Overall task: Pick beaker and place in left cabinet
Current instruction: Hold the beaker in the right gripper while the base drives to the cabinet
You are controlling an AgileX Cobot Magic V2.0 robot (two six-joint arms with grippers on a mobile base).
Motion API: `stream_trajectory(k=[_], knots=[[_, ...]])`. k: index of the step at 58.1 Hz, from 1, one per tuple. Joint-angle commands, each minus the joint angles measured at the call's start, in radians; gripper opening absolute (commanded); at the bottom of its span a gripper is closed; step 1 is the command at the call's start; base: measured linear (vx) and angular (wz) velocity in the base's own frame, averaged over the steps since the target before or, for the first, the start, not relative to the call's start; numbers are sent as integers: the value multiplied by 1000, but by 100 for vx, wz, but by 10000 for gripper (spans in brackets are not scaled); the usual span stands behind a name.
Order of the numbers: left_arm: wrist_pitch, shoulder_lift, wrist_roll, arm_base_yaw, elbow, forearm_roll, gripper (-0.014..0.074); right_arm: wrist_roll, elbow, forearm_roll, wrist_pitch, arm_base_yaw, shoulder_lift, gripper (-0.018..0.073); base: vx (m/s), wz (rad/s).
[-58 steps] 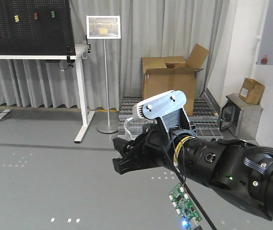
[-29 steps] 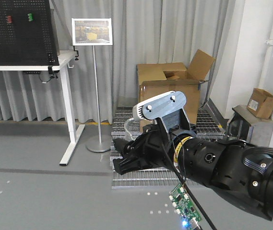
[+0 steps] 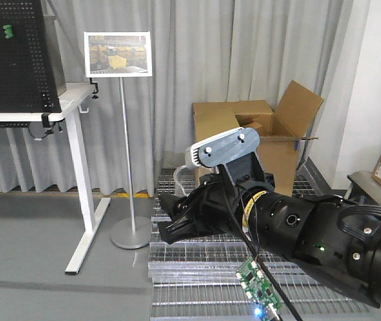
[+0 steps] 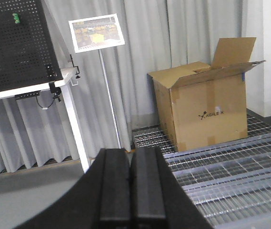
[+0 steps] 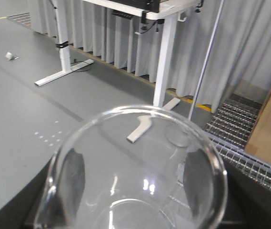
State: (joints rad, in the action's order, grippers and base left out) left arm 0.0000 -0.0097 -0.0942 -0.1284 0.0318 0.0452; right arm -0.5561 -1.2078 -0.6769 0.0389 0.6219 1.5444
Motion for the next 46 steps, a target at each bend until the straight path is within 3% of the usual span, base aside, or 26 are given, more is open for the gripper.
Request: stream_trajectory(k=[1, 46], knots=[[-75, -19, 3, -1, 16, -3, 1, 4, -38, -5, -59, -3, -42, -1, 57, -3], [-75, -19, 3, -1, 16, -3, 1, 4, -38, -5, -53, -3, -42, -1, 45, -13]])
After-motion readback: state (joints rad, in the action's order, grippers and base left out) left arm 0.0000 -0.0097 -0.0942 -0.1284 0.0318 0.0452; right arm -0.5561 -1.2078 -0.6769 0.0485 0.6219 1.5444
